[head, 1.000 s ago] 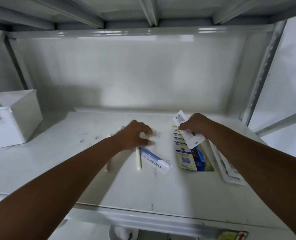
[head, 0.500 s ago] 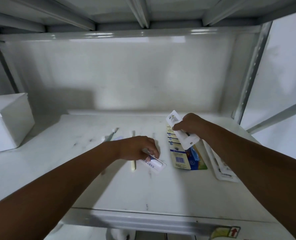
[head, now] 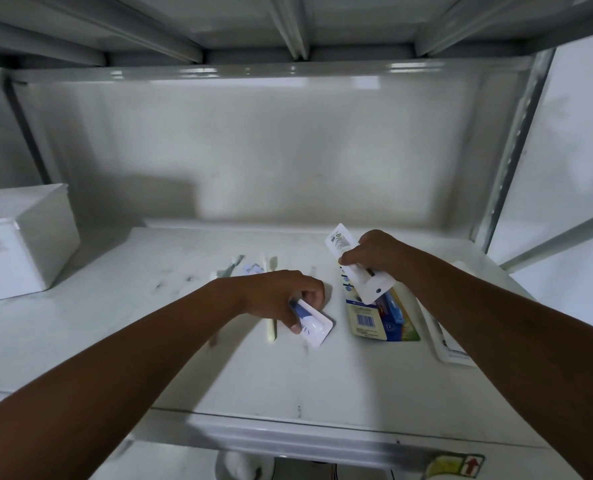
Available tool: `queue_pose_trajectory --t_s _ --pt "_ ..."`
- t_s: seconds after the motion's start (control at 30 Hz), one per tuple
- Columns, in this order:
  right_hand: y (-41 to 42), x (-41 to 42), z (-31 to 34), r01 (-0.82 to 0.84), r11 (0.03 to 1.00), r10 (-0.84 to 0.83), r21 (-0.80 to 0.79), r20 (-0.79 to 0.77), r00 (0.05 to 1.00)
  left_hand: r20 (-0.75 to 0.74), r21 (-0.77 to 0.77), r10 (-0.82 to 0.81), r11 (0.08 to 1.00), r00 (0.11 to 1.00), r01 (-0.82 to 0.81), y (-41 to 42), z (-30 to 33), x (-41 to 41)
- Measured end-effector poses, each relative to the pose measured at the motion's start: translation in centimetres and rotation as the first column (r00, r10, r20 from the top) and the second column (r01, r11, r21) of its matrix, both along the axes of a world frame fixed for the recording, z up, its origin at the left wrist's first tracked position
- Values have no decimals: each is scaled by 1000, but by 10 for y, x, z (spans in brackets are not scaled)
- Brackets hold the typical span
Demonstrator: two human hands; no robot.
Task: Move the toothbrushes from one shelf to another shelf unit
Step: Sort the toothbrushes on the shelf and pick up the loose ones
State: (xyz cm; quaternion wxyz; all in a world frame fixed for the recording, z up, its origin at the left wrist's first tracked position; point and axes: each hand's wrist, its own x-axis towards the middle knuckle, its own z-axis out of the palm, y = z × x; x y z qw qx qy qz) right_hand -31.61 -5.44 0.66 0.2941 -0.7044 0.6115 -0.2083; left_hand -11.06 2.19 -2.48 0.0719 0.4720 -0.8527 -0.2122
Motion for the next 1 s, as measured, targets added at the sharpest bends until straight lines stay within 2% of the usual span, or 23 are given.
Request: queue_pose_trajectory --t_s 0.17,0.27,0.53,0.7,0.8,1.0 --pt "4 1 -1 -15 1000 15 19 -18 1000 -48 -99 -19 995 999 14 3 3 -1" --pt "5 0 -4 -13 999 15 33 -42 999 -15 -249 -39 968 999 34 3 2 1" --pt "7 -7 -4 10 999 -8 39 -33 999 -139 -548 -117 836 983 22 0 2 -6" --pt "9 -26 5 78 995 -81 56 46 996 -212 -695 -151 717 966 -40 -6 5 -18" --pt "9 -45 10 111 992 -119 64 145 982 -244 -748 -184 660 952 -65 -9 10 -31" --pt "17 -79 14 193 980 -198 42 212 957 -226 -761 -210 647 951 -37 -13 14 -70"
